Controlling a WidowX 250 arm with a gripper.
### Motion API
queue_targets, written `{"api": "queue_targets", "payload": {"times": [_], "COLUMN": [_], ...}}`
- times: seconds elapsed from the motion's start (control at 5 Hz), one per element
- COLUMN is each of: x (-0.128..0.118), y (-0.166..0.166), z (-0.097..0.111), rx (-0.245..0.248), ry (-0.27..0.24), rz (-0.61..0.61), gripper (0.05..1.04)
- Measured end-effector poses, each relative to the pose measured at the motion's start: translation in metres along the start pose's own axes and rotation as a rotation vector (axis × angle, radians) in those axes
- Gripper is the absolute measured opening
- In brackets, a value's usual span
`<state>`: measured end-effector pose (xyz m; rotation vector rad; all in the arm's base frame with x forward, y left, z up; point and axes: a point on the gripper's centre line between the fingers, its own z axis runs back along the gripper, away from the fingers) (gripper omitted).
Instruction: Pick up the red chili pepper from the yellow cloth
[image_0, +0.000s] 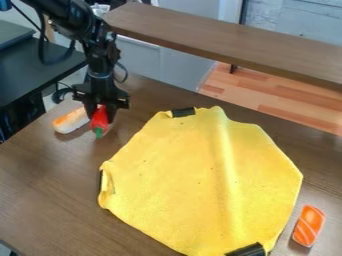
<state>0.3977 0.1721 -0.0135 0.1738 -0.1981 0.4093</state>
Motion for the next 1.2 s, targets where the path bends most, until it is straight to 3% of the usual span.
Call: {"api": "queue_targets", "payload": {"times": [0.2, 0.4, 0.6, 0.8, 1.0, 1.2], "x": [-0.002, -0.003, -0.004, -0.010, -0.005, -0.006], "y": [0.000, -0.005, -0.009, -0.014, -0.010, -0.021], "z": [-0.007, -0.008, -0.008, -0.006, 0.033, 0.076], "rx": [-0.002, -0.047, -0.097, -0.136, -0.143, -0.247], "ry": [0.024, 0.042, 0.044, 0.056, 0.004, 0.006], "rz": [-0.043, -0.071, -0.079, -0.091, -0.059, -0.059], "gripper": [0.513, 0.815, 1.005, 1.003, 1.000, 1.000]}}
